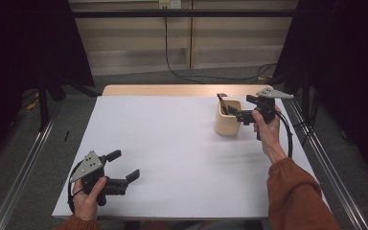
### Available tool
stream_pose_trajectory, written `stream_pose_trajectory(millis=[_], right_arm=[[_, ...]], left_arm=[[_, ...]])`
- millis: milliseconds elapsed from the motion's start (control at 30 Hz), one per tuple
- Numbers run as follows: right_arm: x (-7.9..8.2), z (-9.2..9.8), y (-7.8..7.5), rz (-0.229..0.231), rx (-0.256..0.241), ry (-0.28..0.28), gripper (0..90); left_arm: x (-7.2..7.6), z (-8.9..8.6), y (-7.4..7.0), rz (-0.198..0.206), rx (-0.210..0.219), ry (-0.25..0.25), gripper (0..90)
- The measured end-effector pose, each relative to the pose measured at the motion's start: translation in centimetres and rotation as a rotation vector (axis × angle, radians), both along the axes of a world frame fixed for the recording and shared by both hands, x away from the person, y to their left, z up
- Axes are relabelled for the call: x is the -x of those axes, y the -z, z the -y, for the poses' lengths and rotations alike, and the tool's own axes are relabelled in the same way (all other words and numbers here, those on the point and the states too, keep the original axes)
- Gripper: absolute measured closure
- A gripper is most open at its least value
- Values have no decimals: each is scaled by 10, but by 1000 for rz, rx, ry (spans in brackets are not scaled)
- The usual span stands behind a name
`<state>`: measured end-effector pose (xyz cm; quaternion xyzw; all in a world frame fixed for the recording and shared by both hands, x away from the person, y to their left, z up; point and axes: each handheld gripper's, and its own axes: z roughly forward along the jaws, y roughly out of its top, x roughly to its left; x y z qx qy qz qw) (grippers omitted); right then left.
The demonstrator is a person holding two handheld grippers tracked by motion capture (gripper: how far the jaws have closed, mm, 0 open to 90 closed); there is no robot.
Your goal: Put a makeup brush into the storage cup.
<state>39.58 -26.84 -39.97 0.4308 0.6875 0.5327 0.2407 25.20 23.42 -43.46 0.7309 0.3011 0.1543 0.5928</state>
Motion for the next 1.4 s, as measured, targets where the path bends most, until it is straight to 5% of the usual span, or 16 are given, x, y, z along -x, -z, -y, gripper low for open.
stream_pose_trajectory(millis=[700,1400], right_arm=[[26,-10,4,23,14,15,17],[77,1,5,50,18,50,14]], left_arm=[[0,0,0,1,7,1,17],[4,-3,-1,8,4,-7,17]])
